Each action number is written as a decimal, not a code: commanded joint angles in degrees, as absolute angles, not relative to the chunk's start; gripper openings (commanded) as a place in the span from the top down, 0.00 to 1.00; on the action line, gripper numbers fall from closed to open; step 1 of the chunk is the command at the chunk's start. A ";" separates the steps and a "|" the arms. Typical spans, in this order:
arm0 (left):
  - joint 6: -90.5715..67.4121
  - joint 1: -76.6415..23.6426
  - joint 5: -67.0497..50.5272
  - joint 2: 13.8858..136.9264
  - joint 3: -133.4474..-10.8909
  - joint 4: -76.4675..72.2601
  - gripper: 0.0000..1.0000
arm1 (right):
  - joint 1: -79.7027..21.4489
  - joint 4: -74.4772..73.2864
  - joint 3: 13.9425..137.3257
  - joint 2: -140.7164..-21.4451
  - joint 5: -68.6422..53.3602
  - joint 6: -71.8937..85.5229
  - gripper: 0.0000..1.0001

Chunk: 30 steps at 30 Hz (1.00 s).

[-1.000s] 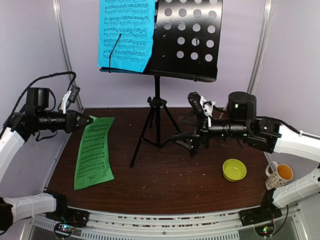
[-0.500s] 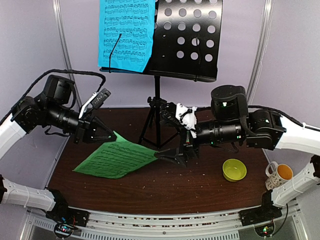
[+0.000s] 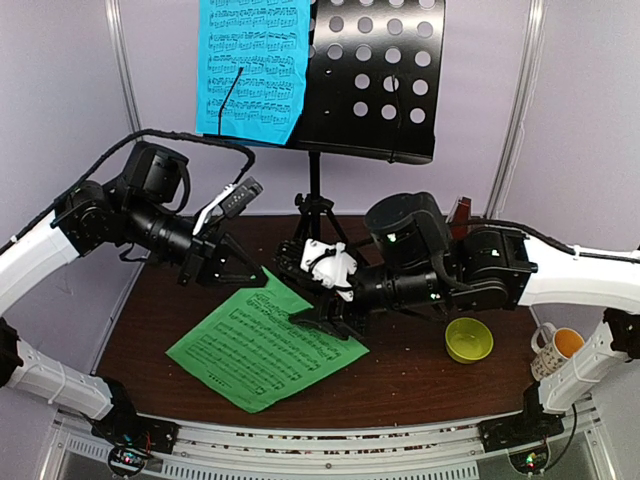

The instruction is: Set up the instrument practice props

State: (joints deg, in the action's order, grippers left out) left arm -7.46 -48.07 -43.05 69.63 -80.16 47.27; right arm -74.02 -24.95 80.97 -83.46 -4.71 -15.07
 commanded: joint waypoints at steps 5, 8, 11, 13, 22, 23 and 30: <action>-9.15 -48.69 -41.82 70.29 -81.66 41.15 1.00 | -74.36 -20.40 81.04 -84.35 -5.79 -7.57 0.66; -10.77 -48.71 -40.81 69.20 -79.83 37.71 1.00 | -74.31 -18.33 80.11 -84.68 -6.91 -5.90 0.79; -12.20 -48.69 -39.55 68.00 -78.36 34.48 1.00 | -74.22 -17.09 79.70 -84.37 -5.68 -4.88 1.00; -13.22 -48.69 -36.84 66.41 -77.06 32.07 0.90 | -73.97 -15.57 78.53 -82.75 -4.94 -4.78 1.00; -20.21 -48.21 -17.09 50.35 -62.42 14.32 0.16 | -67.41 3.09 63.24 -67.51 -8.34 4.23 1.00; -21.30 -48.17 -14.07 48.84 -60.11 12.42 0.14 | -66.62 5.34 61.56 -65.91 -9.03 5.29 1.00; -24.84 -48.05 -10.85 42.72 -46.88 -1.32 0.08 | -62.22 17.26 53.54 -56.52 -14.84 10.84 1.00</action>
